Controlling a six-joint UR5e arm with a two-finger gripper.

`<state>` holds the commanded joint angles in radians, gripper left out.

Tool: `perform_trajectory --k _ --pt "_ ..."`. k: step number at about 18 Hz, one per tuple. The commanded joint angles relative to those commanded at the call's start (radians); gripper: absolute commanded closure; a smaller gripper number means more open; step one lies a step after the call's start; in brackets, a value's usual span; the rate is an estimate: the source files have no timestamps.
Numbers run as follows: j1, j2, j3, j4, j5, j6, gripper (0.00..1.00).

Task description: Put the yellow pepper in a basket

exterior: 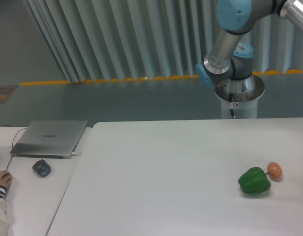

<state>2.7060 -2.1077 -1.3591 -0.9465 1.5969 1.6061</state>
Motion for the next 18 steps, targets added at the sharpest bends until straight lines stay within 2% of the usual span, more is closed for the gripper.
perform_trajectory --k 5,9,18 --pt "0.008 -0.008 -0.015 0.000 0.000 -0.009 0.35" --pt "0.008 -0.006 -0.017 -0.002 0.000 -0.009 0.29" --pt "0.015 -0.011 -0.020 0.000 -0.002 -0.011 0.29"
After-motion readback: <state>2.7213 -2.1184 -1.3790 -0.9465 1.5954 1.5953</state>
